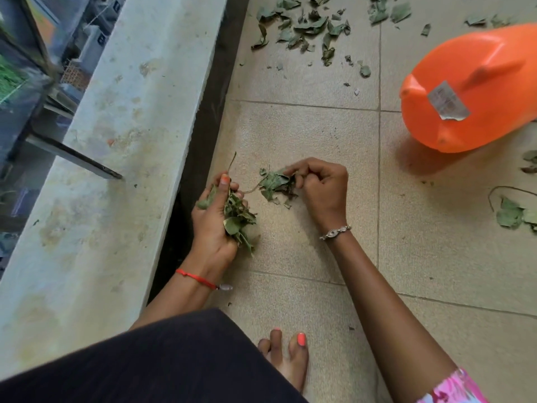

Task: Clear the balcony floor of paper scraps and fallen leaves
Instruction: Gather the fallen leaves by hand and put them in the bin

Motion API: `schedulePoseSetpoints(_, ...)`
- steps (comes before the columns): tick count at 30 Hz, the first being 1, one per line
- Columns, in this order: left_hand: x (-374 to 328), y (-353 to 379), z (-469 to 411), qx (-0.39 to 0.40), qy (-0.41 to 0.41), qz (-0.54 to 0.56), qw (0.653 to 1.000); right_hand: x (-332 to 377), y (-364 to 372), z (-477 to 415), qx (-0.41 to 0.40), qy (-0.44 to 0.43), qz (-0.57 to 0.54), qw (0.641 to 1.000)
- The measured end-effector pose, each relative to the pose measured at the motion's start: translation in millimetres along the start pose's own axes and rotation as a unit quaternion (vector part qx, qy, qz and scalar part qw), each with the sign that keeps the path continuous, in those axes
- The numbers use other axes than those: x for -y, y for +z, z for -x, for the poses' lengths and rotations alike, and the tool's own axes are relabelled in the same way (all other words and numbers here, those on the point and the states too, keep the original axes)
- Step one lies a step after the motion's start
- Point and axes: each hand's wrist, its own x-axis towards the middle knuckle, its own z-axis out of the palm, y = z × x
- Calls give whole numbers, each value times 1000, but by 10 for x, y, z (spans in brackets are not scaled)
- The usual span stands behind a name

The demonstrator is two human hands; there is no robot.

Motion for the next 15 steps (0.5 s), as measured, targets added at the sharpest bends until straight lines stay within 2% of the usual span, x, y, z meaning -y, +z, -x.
schedulePoseSetpoints(3, 0, -128, 164, -10, -20, 16, 1000, -5, 78, -2, 31, -38, 109, 993)
schedulePoseSetpoints(5, -13, -201, 247, -14, -18, 19, 1000, -26, 175, 14, 123, -83, 212, 966)
schedulePoseSetpoints(7, -17, -261, 298, -22, -16, 20, 999, -70, 267, 45, 238, -159, 299, 911)
schedulePoseSetpoints(9, -18, -300, 329, -31, -18, 22, 999, -111, 318, 81, 312, -223, 379, 842)
schedulePoseSetpoints(12, -9, -309, 338, -46, -24, 34, 998, -210, 337, 149, 344, -243, 459, 782)
schedulePoseSetpoints(15, -1, -292, 320, -51, -15, 27, 998, -269, 380, 192, 310, -250, 508, 764)
